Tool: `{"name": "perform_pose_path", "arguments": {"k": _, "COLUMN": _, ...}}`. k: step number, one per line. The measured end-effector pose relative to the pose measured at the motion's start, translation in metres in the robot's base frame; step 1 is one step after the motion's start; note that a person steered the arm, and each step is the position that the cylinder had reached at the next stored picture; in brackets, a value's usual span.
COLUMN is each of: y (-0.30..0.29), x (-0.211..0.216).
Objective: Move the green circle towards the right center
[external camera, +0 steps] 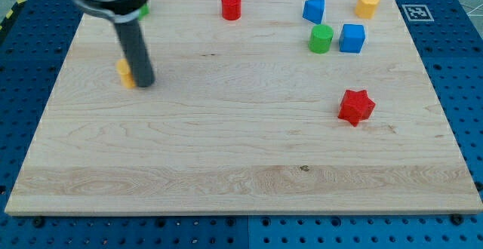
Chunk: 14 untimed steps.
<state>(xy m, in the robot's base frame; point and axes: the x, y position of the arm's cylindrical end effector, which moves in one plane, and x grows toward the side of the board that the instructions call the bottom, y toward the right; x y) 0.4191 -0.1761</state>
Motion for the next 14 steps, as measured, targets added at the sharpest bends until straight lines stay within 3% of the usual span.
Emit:
{"name": "perform_pose_path", "arguments": {"k": 1, "y": -0.010, "x": 0.000}}
{"name": "perform_pose_path", "arguments": {"k": 2, "y": 0.015, "x": 0.000}}
{"name": "perform_pose_path", "arguments": {"k": 3, "y": 0.079, "x": 0.000}}
{"name": "perform_pose_path", "arguments": {"k": 6, "y": 0.119, "x": 0.006}}
{"name": "perform_pose_path", "arguments": {"k": 7, "y": 0.172, "x": 0.008}}
{"name": "perform_pose_path", "arguments": {"k": 8, "y": 0.190, "x": -0.001}}
{"name": "perform_pose_path", "arguments": {"k": 10, "y": 0.184, "x": -0.076}}
{"name": "perform_pose_path", "arguments": {"k": 14, "y": 0.308, "x": -0.123}}
